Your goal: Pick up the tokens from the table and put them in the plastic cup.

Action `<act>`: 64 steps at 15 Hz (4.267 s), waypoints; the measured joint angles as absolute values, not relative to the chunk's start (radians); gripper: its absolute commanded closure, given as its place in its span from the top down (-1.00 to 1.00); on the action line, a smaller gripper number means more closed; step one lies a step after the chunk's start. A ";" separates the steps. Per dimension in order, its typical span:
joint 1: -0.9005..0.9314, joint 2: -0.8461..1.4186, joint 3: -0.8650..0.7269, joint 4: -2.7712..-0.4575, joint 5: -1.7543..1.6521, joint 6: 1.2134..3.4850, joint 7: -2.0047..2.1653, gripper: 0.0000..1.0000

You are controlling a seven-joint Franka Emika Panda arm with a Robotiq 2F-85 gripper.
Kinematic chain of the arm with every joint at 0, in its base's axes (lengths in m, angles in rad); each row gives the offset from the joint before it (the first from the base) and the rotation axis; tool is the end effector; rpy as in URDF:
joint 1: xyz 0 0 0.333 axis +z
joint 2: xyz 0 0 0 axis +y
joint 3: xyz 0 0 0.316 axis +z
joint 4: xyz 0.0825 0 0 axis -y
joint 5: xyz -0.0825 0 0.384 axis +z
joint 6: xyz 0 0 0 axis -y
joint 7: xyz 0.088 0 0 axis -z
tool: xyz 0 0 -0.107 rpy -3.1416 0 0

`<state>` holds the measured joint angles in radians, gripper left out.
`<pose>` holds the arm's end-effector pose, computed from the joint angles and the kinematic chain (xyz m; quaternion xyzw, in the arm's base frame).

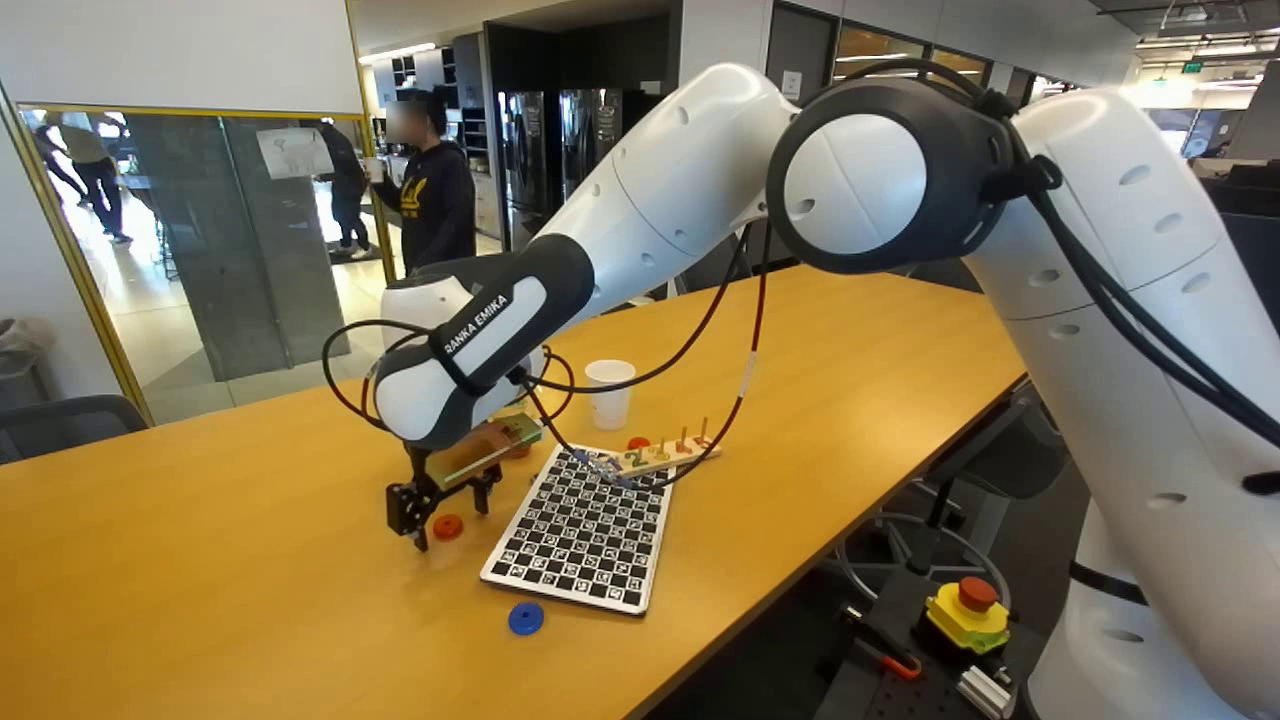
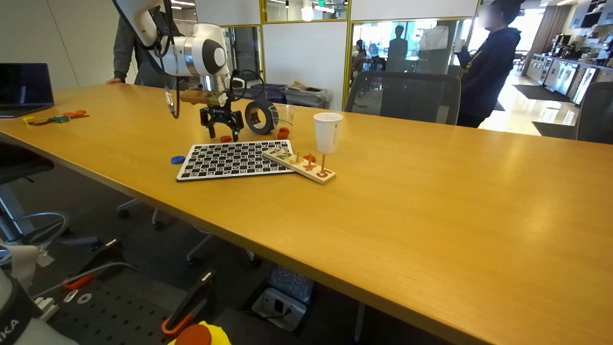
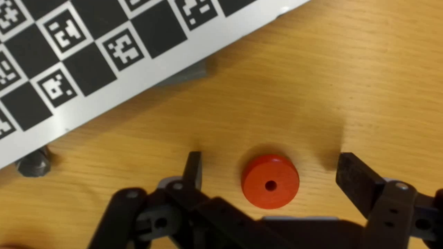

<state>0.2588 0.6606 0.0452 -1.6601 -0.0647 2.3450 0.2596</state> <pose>0.6568 0.2013 0.2261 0.9991 0.0396 0.0148 0.0057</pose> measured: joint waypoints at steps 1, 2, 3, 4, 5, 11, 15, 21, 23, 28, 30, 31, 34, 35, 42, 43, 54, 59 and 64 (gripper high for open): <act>0.259 0.662 0.045 -1.660 -0.065 2.345 0.260 0.63; 0.260 0.664 0.045 -1.659 -0.065 2.346 0.261 0.46; 0.260 0.664 0.045 -1.659 -0.065 2.346 0.262 0.32; 0.261 0.665 0.044 -1.659 -0.066 2.348 0.262 0.13; 0.261 0.664 0.043 -1.656 -0.068 2.350 0.263 -0.01; 0.262 0.663 0.038 -1.643 -0.076 2.358 0.266 -0.66; 0.262 0.662 0.029 -1.640 -0.076 2.358 0.277 -0.66; 0.260 0.579 -0.025 -1.597 -0.076 2.309 0.322 -0.66; 0.256 0.542 -0.039 -1.574 -0.076 2.275 0.336 -0.66; 0.218 0.517 -0.052 -1.523 -0.076 2.226 0.342 -0.66; 0.195 0.521 -0.056 -1.513 -0.076 2.217 0.342 -0.66; 0.183 0.524 -0.059 -1.509 -0.076 2.214 0.342 -0.66; 0.146 0.541 -0.063 -1.491 -0.076 2.200 0.342 -0.66; 0.135 0.550 -0.063 -1.481 -0.076 2.192 0.342 -0.66; 0.102 0.631 -0.063 -1.394 -0.076 2.141 0.342 0.37; 0.101 0.640 -0.063 -1.383 -0.075 2.135 0.342 0.49; 0.100 0.635 -0.053 -1.353 -0.062 2.084 0.340 1.00; 0.085 0.557 -0.071 -1.431 -0.062 2.084 0.366 1.00; 0.048 0.485 -0.087 -1.565 -0.062 2.085 0.372 1.00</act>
<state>0.0482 0.4853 -0.0866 -1.5649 -0.0623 2.0854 0.3719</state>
